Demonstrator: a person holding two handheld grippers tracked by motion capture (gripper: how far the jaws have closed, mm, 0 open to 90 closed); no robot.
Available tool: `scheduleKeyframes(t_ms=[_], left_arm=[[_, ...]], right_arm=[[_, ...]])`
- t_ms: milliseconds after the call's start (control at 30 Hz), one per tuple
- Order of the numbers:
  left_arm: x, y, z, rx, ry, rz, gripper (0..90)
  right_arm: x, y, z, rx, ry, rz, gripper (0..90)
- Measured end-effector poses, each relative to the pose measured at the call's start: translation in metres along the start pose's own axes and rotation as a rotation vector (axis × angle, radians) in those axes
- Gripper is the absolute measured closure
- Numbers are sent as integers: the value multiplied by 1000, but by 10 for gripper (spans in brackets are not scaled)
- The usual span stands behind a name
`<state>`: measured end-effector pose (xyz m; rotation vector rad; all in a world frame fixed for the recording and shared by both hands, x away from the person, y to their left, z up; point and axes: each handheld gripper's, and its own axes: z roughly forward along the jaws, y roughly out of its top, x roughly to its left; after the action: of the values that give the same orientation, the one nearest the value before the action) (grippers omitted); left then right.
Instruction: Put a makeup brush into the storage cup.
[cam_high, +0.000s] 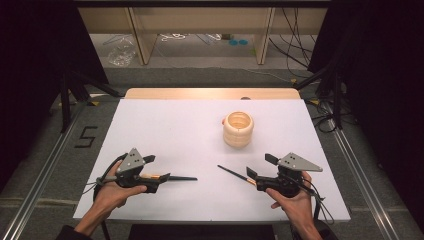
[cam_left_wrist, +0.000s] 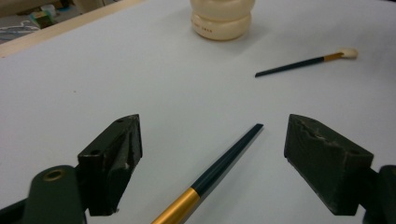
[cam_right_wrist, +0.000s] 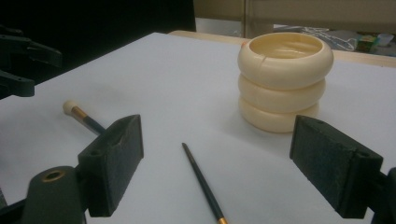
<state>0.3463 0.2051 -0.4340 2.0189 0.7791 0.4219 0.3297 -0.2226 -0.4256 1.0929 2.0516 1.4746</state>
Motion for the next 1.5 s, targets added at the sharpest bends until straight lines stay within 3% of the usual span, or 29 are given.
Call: scheduleKeyframes(t_ms=[133, 167, 467, 533, 667, 700, 733, 900, 1000, 1067, 1100, 1133, 1167, 1300, 1367, 1433, 1467, 1500], left_arm=[[4, 3, 3, 42, -7, 51, 204], [6, 5, 3, 75, -9, 67, 201], [13, 10, 16, 178, -46, 121, 238], [13, 10, 19, 206, -57, 130, 245], [14, 12, 26, 254, -78, 156, 260], [14, 13, 28, 273, -90, 171, 266], [15, 13, 30, 284, -91, 182, 276], [17, 13, 38, 357, -113, 189, 318], [18, 12, 42, 370, -124, 183, 345], [22, 14, 43, 408, -148, 218, 361], [22, 13, 44, 411, -152, 201, 379], [22, 13, 45, 416, -154, 205, 379], [22, 12, 47, 408, -154, 184, 391], [23, 13, 50, 445, -165, 212, 411], [22, 12, 52, 445, -172, 193, 431], [22, 12, 54, 453, -176, 189, 442], [23, 12, 55, 463, -178, 209, 455], [22, 11, 56, 469, -184, 195, 455]], right_arm=[[1, 0, 0, 12, 8, -17, 184], [1, 0, 1, 11, 6, -16, 184], [1, -1, 3, 15, 8, -3, 190], [0, 0, 1, 43, -4, -13, 191], [0, -1, 4, 8, 5, -30, 194], [1, -1, 3, 27, 23, -7, 194], [0, -1, 2, 42, 7, -14, 196], [0, -2, 4, 29, 21, -9, 198], [1, -2, 4, 36, 26, -7, 200], [1, -2, 5, 35, 27, -9, 200], [0, -1, 3, 62, 14, -18, 201], [0, -1, 3, 62, 14, -18, 201], [1, -1, 3, 65, 14, -16, 201], [0, -2, 3, 63, 12, -20, 202], [1, -2, 5, 47, 29, -14, 204], [0, -3, 6, 47, 30, -12, 204], [0, -2, 6, 49, 31, -12, 204], [0, -2, 6, 49, 31, -12, 204]])
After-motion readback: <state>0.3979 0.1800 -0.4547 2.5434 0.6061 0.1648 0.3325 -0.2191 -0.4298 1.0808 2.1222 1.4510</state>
